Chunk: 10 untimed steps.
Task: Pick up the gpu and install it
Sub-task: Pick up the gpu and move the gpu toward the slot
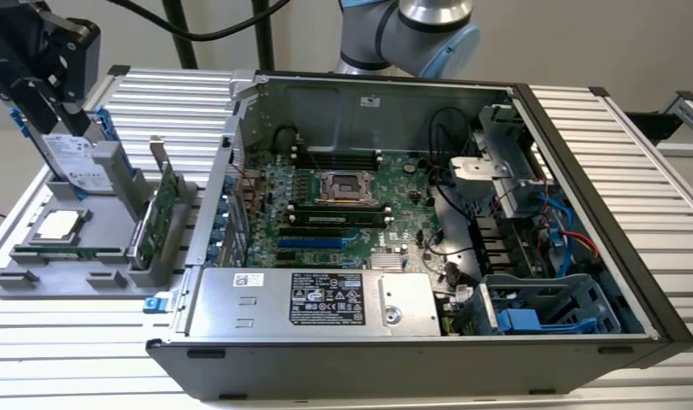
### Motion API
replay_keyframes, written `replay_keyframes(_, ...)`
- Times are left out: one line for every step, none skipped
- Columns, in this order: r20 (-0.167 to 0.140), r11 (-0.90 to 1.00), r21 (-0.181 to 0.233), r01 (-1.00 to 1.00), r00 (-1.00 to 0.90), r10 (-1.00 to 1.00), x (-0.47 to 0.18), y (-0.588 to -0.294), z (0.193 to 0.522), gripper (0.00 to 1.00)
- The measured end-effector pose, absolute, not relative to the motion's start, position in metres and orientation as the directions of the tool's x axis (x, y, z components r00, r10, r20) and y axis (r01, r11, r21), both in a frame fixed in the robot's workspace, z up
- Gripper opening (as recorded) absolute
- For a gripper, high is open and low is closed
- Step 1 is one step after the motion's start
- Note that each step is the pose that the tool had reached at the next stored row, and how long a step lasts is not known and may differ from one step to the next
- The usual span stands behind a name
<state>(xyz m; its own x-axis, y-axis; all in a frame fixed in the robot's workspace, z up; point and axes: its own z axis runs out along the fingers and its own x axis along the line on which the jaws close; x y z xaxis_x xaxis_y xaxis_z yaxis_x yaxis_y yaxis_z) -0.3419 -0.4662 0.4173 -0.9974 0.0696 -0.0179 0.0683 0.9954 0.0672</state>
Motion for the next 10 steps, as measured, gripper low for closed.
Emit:
replay_keyframes(-0.018, 0.995, 0.067, 0.068, -0.997, 0.070, -0.3419, -0.4662, 0.4167, 0.00)
replay_keyframes(-0.018, 0.995, 0.067, 0.068, -0.997, 0.070, -0.3419, -0.4662, 0.4161, 0.00)
replay_keyframes(-0.018, 0.995, 0.067, 0.068, -0.997, 0.070, -0.3419, -0.4662, 0.4156, 0.00)
replay_keyframes(-0.018, 0.995, 0.067, 0.068, -0.997, 0.070, -0.3418, -0.4662, 0.4150, 0.00)
replay_keyframes(-0.018, 0.995, 0.067, 0.068, -0.997, 0.070, -0.3417, -0.4662, 0.4144, 0.00)
replay_keyframes(-0.018, 0.995, 0.067, 0.068, -0.997, 0.070, -0.3414, -0.4662, 0.4132, 0.00)
replay_keyframes(-0.018, 0.995, 0.067, 0.068, -0.997, 0.070, -0.3413, -0.4662, 0.4127, 0.00)
replay_keyframes(-0.018, 0.995, 0.067, 0.068, -0.997, 0.070, -0.3412, -0.4662, 0.4120, 0.00)
replay_keyframes(-0.018, 0.995, 0.067, 0.068, -0.997, 0.070, -0.3410, -0.4662, 0.4115, 0.00)
replay_keyframes(-0.018, 0.995, 0.067, 0.068, -0.997, 0.070, -0.3408, -0.4663, 0.4109, 0.00)
